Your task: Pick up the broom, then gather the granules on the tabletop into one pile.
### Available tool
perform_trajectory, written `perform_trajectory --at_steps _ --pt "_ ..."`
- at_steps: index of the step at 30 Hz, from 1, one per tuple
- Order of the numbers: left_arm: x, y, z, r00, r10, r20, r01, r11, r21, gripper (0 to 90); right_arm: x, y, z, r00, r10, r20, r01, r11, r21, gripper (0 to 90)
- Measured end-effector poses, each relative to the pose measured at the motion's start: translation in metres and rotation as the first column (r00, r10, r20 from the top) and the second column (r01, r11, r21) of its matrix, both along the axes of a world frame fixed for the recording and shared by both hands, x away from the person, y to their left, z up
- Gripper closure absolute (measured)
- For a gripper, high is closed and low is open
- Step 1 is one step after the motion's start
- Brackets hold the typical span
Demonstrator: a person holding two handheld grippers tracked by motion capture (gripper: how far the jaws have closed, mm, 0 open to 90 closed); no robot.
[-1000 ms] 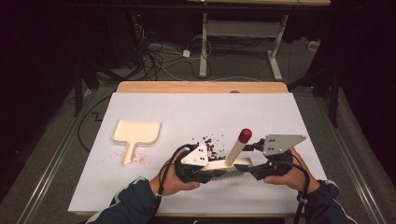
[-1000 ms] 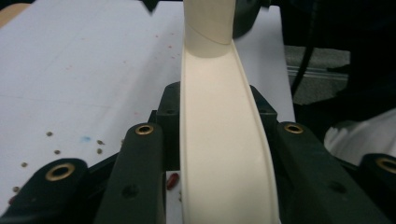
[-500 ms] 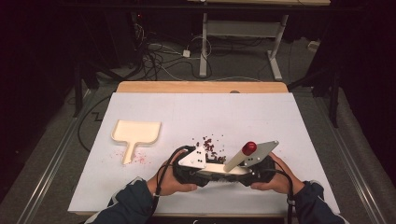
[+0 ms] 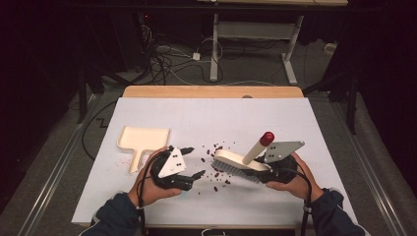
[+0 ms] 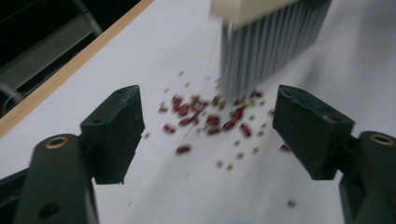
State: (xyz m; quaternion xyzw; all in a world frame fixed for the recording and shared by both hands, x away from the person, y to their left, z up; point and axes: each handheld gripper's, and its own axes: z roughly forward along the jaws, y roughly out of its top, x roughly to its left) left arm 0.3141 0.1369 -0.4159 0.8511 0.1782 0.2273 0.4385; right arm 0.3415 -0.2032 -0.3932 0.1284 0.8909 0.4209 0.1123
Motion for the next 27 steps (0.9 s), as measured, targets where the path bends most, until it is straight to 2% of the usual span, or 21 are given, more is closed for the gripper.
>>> perform_trajectory --at_steps 3,5,9,12,15,17,18,19,21,23,25,27 --pt "-0.003 0.024 -0.007 0.9974 0.071 -0.004 -0.071 0.9974 0.002 18.8 0.005 -0.005 0.004 0.9985 -0.054 0.011 0.054 0.9984 0.020 67.5" --pt "-0.006 0.035 -0.011 0.9942 0.107 0.011 -0.107 0.9943 0.005 18.7 0.007 -0.009 0.006 0.9958 -0.089 0.022 0.088 0.9958 0.023 67.6" --pt "-0.011 0.062 -0.019 0.9810 0.194 0.005 -0.194 0.9810 0.013 18.7 0.012 -0.017 0.010 0.9823 -0.180 0.053 0.179 0.9837 0.013 67.5" --pt "-0.014 0.075 -0.023 0.9722 0.234 -0.010 -0.234 0.9722 0.007 18.8 0.016 -0.023 0.012 0.9670 -0.244 0.074 0.245 0.9696 0.001 67.5" --pt "-0.020 0.084 -0.029 0.9623 0.271 -0.024 -0.270 0.9626 0.018 19.0 0.022 -0.030 0.011 0.9463 -0.305 0.105 0.308 0.9514 -0.007 67.6" --pt "-0.024 0.089 -0.032 0.9609 0.275 -0.029 -0.275 0.9613 0.014 19.3 0.026 -0.032 0.011 0.9332 -0.338 0.122 0.342 0.9396 -0.014 67.6" --pt "-0.025 0.090 -0.034 0.9599 0.279 -0.032 -0.278 0.9603 0.020 19.4 0.028 -0.033 0.010 0.9218 -0.363 0.136 0.369 0.9289 -0.023 67.6" --pt "-0.026 0.092 -0.036 0.9583 0.283 -0.037 -0.282 0.9588 0.030 19.4 0.031 -0.033 0.010 0.9187 -0.368 0.144 0.376 0.9262 -0.031 67.6" --pt "-0.026 0.093 -0.038 0.9563 0.289 -0.044 -0.288 0.9570 0.034 19.4 0.038 -0.032 0.007 0.9023 -0.399 0.162 0.411 0.9105 -0.044 67.6" --pt "-0.023 0.093 -0.039 0.9561 0.289 -0.046 -0.288 0.9569 0.040 19.4 0.046 -0.029 0.002 0.8940 -0.411 0.179 0.428 0.9013 -0.069 67.6" --pt "-0.022 0.092 -0.040 0.9559 0.289 -0.050 -0.287 0.9568 0.045 19.3 0.055 -0.024 -0.003 0.8772 -0.436 0.202 0.460 0.8827 -0.095 67.6" --pt "-0.021 0.091 -0.042 0.9558 0.289 -0.052 -0.286 0.9562 0.063 19.3 0.065 -0.020 -0.009 0.8684 -0.452 0.205 0.479 0.8713 -0.108 67.6"
